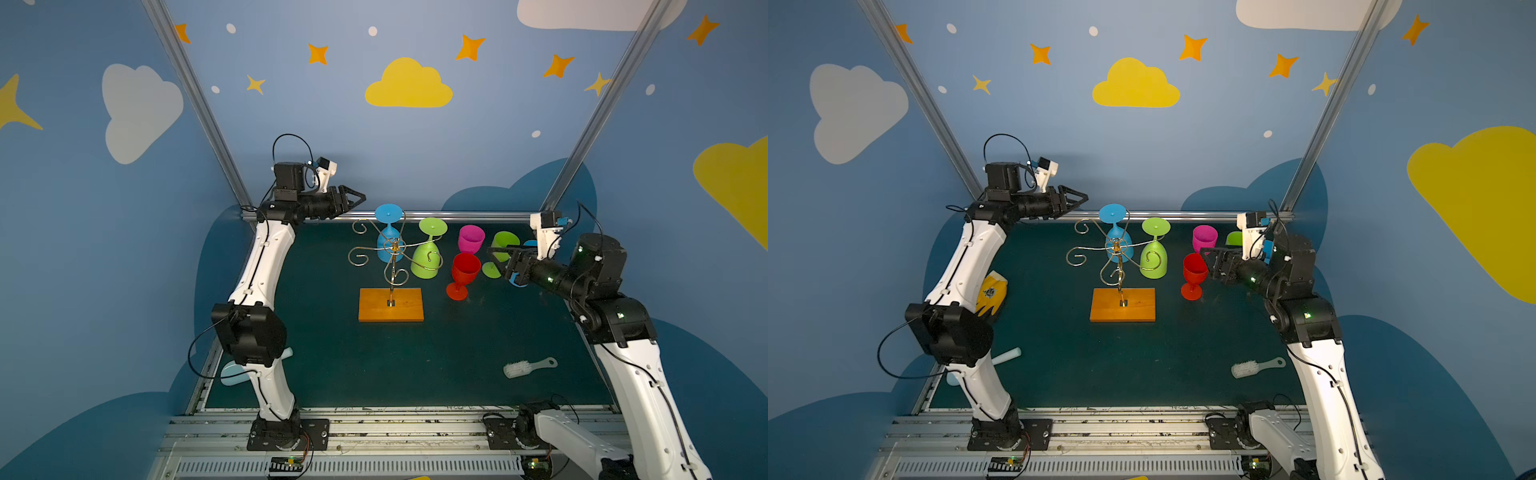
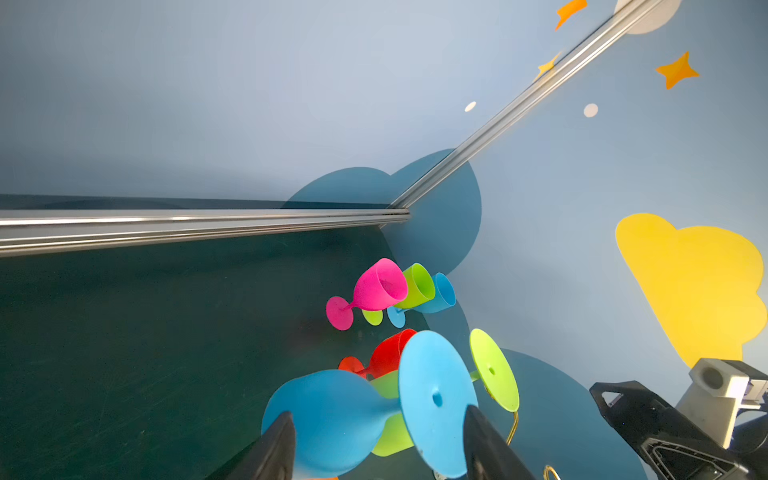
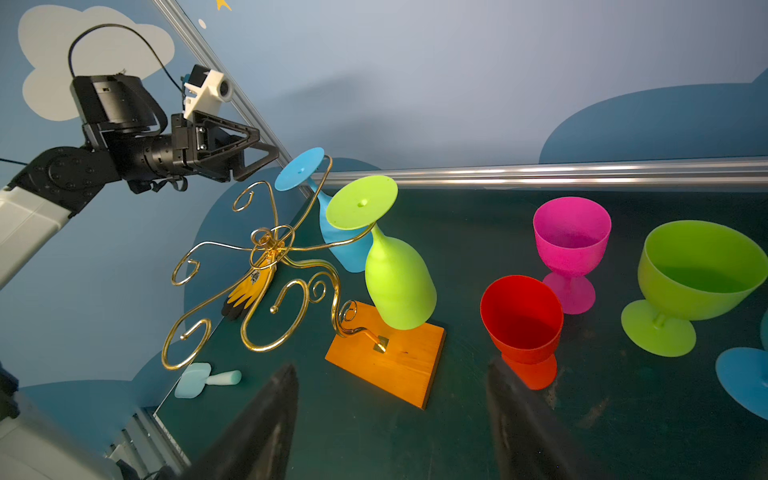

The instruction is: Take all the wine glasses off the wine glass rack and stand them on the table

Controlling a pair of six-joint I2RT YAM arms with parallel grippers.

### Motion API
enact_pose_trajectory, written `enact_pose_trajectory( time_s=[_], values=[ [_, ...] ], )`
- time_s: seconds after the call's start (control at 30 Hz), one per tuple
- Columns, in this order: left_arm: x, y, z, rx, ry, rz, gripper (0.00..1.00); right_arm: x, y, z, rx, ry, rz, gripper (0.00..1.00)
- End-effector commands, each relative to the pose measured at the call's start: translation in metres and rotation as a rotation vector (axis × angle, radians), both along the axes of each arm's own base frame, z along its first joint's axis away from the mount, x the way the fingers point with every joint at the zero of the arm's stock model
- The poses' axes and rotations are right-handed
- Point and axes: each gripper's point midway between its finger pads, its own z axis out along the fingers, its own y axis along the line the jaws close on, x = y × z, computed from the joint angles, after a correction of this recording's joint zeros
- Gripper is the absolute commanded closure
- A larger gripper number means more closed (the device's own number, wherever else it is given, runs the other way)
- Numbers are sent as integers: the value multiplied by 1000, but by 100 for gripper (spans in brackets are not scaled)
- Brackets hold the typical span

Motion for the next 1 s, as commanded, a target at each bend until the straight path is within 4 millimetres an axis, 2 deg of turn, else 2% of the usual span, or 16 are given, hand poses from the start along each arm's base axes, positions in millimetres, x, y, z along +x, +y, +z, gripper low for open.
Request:
enact_pose_trajectory(
  time_s=[0.0, 0.33, 0.97],
  values=[
    [-4, -12, 0, 9, 17, -59, 39, -6, -1, -3, -11, 1, 3, 29],
    [-5, -43, -18, 84, 53, -136, 46, -6, 0, -9, -18, 10, 6, 28],
    [-15, -50, -31, 222, 26, -160, 55, -6, -2, -9, -24, -2, -3, 28]
  ],
)
